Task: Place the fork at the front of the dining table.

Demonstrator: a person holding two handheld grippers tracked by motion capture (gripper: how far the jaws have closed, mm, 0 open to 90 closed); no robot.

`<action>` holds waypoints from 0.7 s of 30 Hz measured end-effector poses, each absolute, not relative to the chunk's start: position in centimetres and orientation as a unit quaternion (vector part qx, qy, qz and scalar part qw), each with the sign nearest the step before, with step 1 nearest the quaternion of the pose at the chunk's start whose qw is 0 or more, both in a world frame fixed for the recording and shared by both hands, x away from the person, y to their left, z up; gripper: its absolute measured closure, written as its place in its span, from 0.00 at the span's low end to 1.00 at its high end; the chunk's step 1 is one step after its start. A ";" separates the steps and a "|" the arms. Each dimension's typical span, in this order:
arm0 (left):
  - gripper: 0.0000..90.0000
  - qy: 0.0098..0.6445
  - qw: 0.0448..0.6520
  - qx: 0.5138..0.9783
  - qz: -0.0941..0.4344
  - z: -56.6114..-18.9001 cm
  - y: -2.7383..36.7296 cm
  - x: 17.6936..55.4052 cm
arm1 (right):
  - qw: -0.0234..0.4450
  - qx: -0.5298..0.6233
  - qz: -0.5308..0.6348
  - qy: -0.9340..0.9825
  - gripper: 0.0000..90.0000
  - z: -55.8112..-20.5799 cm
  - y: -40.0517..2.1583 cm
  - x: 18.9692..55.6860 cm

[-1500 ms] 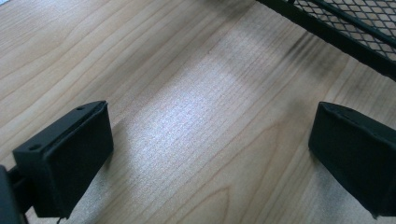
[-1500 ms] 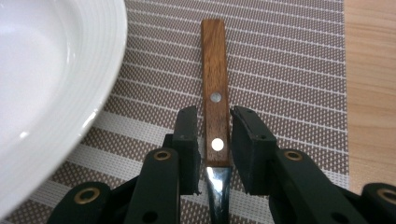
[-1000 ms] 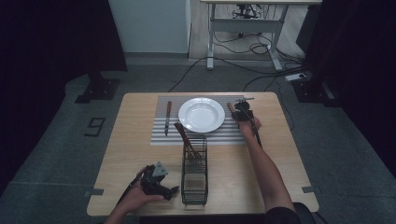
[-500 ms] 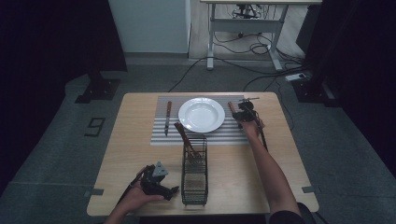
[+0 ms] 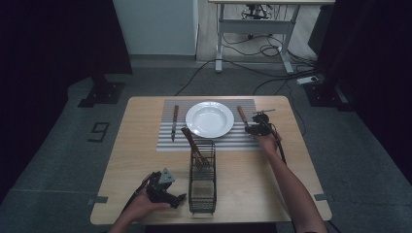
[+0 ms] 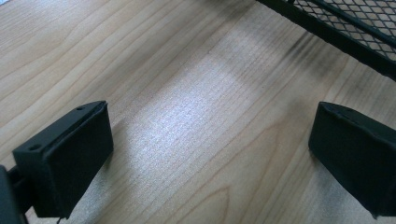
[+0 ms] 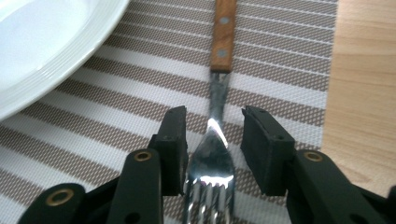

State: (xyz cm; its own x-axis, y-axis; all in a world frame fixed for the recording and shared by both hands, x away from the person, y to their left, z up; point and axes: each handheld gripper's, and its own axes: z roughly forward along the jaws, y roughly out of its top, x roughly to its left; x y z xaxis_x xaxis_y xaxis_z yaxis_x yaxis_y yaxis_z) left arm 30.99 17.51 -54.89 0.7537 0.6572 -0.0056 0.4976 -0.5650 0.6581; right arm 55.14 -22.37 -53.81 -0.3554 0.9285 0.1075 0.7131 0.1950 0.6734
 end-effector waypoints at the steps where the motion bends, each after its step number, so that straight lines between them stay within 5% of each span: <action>1: 0.00 0.329 0.330 0.876 0.121 -54.9 17.5 31.0 | 0.163 0.539 0.325 0.760 0.66 -53.8 -22.2 55.0; 21: 0.00 0.329 0.330 0.876 0.121 -54.9 17.5 31.0 | 0.157 0.524 0.342 0.764 0.66 -54.0 -21.9 53.9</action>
